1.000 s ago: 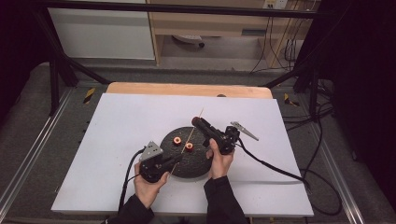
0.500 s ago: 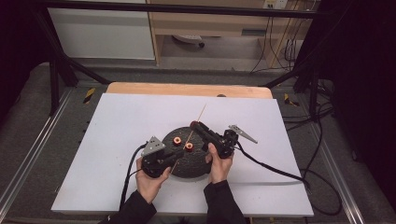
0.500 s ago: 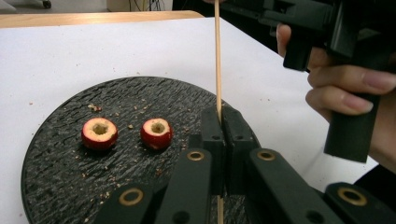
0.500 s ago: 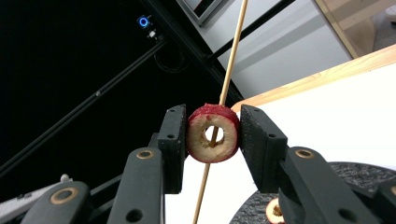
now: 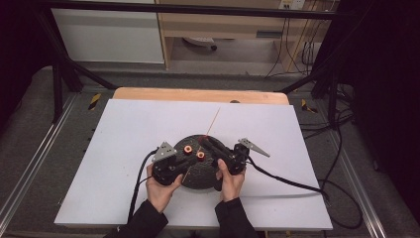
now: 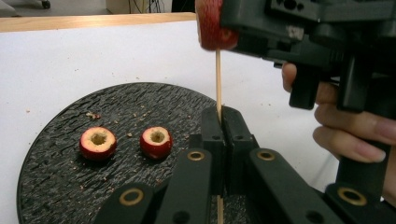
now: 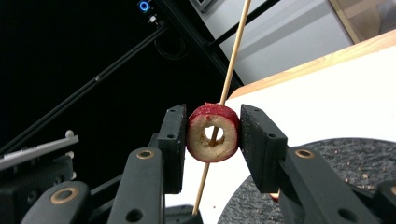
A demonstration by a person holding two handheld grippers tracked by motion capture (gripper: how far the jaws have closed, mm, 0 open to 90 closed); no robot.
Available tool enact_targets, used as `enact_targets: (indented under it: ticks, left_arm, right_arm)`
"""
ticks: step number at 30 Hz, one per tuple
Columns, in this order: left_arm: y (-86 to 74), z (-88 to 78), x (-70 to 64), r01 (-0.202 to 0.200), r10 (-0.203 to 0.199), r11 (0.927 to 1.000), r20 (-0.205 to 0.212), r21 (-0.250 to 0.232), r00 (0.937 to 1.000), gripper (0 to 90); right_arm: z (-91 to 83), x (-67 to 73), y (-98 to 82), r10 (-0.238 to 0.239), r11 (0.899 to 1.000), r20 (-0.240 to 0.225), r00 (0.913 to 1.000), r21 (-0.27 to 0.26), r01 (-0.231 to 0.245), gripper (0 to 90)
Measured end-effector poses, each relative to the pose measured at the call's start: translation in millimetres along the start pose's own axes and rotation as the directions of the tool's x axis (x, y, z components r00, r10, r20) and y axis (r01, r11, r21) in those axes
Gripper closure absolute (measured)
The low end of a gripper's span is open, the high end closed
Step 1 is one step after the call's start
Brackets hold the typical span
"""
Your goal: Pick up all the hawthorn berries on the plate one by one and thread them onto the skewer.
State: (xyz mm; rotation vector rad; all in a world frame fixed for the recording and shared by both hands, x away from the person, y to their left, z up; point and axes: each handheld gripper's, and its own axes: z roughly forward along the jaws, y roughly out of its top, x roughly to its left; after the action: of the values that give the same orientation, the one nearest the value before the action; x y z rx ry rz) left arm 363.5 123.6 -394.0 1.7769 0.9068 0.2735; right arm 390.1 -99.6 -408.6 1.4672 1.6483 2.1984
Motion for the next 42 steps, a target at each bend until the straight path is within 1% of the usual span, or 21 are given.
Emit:
enact_targets:
  ticks: [6,9,11,16,21,23,25,29,31,32,33,35,38,41,42]
  left_arm:
    - [1.0,0.9,-0.1,-0.007,0.007,1.0000,0.001,0.004,1.0000,88.5]
    - [0.5,1.6,-0.3,-0.013,0.013,0.9999,-0.004,0.007,0.9999,88.5]
    - [0.6,1.5,0.0,-0.014,0.014,0.9998,-0.003,0.011,0.9999,88.5]
    - [0.7,2.2,1.2,-0.005,0.005,0.9999,0.007,0.015,1.0000,88.5]
    - [0.5,2.1,2.5,-0.010,0.010,0.9997,0.007,0.022,0.9999,88.5]
    - [0.5,0.9,3.0,-0.011,0.011,0.9998,0.006,0.019,0.9999,88.5]
    - [-0.2,-1.7,4.5,-0.015,0.014,0.9997,0.009,0.018,0.9999,88.5]
    - [-5.0,-9.7,10.8,-0.025,0.025,0.9994,0.002,0.026,0.9997,88.4]
    - [-8.4,-14.8,15.0,-0.034,0.034,0.9987,-0.004,0.038,0.9994,88.4]
    - [-10.4,-17.2,17.3,-0.035,0.036,0.9985,-0.008,0.042,0.9993,88.5]
    - [-12.4,-19.8,19.6,-0.037,0.037,0.9983,-0.011,0.046,0.9992,88.5]
    - [-16.2,-25.5,24.4,-0.042,0.042,0.9978,-0.017,0.051,0.9990,88.5]
    - [-21.4,-35.5,31.3,-0.044,0.045,0.9976,-0.024,0.053,0.9987,88.4]
    - [-25.7,-45.8,37.5,-0.044,0.046,0.9973,-0.028,0.058,0.9985,88.4]
    - [-26.9,-49.2,39.2,-0.044,0.046,0.9973,-0.028,0.059,0.9986,88.4]
  right_arm:
    - [-1.6,1.1,-5.2,-0.005,1.000,-0.006,1.0000,0.020,0.005,63.0]
    - [-2.3,1.3,-8.3,-0.013,0.999,-0.001,0.9999,0.029,0.013,63.0]
    - [-2.5,1.8,-9.6,-0.009,0.999,-0.001,1.0000,0.035,0.009,63.0]
    - [-2.7,1.7,-11.8,-0.013,0.999,-0.001,0.9999,0.047,0.013,63.0]
    - [-2.4,1.3,-12.7,-0.009,0.998,0.002,1.0000,0.067,0.009,62.7]
    - [-2.1,0.6,-12.1,-0.018,0.997,-0.002,0.9998,0.070,0.018,62.1]
    - [-3.0,1.4,-10.6,-0.021,0.997,-0.003,0.9998,0.076,0.021,58.4]
    - [-6.8,2.4,-4.6,-0.079,0.993,0.015,0.9967,0.093,0.077,51.6]
    - [-8.8,2.5,-1.1,-0.115,0.988,0.025,0.9931,0.111,0.111,46.1]
    - [-9.7,2.3,0.2,-0.130,0.985,0.030,0.9911,0.119,0.126,45.9]
    - [-10.7,2.2,1.1,-0.140,0.983,0.031,0.9897,0.124,0.135,44.9]
    - [-11.9,1.3,2.2,-0.160,0.977,0.032,0.9866,0.150,0.153,40.2]
    - [-12.4,-0.9,2.5,-0.207,0.958,0.040,0.9775,0.209,0.195,32.3]
    - [-12.6,-3.9,2.6,-0.255,0.932,0.046,0.9660,0.278,0.232,23.5]
    - [-12.7,-4.7,2.3,-0.274,0.923,0.048,0.9606,0.294,0.248,20.9]
